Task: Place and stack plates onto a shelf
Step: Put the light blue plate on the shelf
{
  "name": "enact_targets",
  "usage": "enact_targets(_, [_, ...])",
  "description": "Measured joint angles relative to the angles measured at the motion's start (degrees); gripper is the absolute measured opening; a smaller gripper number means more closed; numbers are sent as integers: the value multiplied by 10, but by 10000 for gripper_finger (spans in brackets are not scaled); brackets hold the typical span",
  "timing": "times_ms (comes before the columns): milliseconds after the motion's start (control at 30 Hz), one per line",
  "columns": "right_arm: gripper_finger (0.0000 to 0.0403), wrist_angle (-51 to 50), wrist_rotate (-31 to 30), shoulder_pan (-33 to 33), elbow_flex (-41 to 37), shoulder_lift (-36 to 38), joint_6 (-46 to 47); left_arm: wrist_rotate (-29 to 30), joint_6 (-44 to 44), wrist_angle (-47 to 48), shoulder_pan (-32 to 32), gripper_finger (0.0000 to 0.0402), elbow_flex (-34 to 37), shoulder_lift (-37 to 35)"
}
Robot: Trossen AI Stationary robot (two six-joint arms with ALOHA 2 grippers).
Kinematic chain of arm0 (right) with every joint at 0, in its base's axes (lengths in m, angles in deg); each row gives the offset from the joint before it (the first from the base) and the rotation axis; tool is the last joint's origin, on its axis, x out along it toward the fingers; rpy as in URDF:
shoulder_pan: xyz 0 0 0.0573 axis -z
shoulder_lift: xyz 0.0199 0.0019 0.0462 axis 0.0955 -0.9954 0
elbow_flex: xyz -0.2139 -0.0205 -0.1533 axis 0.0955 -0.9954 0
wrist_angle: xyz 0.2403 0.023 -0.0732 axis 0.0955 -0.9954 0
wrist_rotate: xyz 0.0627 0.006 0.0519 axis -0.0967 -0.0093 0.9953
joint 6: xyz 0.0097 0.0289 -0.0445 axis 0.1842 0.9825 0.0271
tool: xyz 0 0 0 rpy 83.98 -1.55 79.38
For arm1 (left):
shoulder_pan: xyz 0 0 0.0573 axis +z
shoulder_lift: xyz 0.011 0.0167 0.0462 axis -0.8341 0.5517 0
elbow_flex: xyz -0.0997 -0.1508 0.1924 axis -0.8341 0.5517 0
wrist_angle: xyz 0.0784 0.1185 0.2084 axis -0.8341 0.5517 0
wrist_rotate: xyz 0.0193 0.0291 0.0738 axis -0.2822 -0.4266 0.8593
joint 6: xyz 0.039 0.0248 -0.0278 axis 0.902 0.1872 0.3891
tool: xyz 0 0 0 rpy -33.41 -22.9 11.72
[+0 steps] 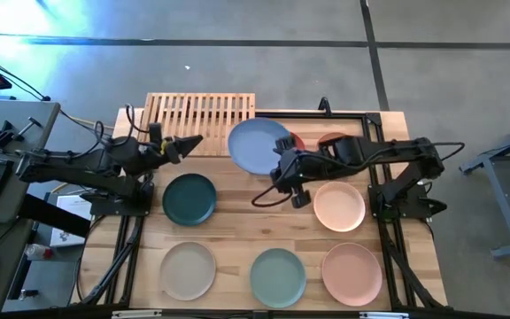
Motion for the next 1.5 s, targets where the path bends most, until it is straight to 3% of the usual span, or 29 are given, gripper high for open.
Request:
enact_targets(167, [0, -10, 1, 26, 0, 0, -55, 0, 19, 20, 21, 124, -34, 1])
enact_targets(433, [0, -11, 17, 68, 0, 0, -134, -19, 14, 235, 63, 124, -157, 44])
enact_targets(567, [0, -11, 26, 76, 0, 0, -173, -44, 1, 285, 84, 124, -194, 70])
enact_targets(933, [0, -23, 50, 70, -1, 0, -201, -154, -67, 313, 117, 124, -203, 146])
enact_targets(1500, [0, -80, 58, 61, -1, -11, -199, -201, -91, 285, 143, 124, -203, 242])
